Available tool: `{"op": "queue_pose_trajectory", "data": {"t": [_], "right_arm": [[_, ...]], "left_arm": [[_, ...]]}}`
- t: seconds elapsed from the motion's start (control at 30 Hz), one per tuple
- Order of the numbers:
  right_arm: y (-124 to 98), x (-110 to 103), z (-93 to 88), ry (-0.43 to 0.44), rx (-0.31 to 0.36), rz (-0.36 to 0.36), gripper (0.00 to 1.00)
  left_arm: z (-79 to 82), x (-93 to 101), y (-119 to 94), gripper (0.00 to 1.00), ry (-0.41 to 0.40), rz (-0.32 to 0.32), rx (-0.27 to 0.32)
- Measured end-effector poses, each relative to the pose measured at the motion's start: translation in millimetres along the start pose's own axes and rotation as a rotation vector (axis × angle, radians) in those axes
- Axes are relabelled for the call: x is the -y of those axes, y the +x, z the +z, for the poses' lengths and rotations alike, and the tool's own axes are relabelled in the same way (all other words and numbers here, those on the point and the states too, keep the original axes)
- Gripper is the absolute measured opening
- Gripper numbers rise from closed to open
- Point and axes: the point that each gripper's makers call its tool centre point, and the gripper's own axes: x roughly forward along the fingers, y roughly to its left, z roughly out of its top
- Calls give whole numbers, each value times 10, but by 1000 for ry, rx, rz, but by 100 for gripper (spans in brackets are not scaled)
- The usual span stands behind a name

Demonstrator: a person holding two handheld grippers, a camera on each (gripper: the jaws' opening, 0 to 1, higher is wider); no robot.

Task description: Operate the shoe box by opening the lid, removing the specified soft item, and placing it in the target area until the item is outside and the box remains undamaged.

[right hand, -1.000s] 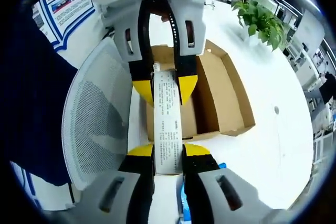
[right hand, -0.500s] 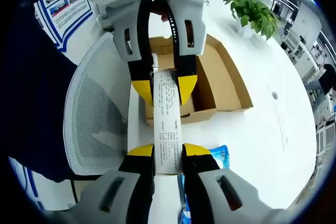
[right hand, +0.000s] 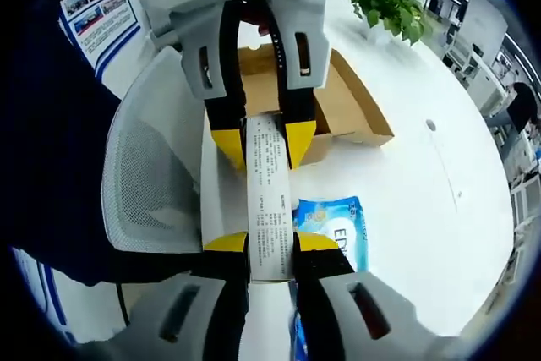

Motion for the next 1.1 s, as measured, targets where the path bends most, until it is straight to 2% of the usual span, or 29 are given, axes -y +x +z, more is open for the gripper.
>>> {"op": "queue_pose_trajectory", "data": {"t": [0.23, 0.5, 1.1], "right_arm": [[-99, 46, -256, 29, -4, -8, 17], [-178, 121, -455, 52, -4, -15, 17], [-407, 336, -1006, 90, -15, -2, 18]], "left_arm": [[221, -39, 171, 19, 19, -17, 13], [387, -118, 315, 19, 30, -29, 10], [865, -310, 698, 19, 30, -57, 58]]}}
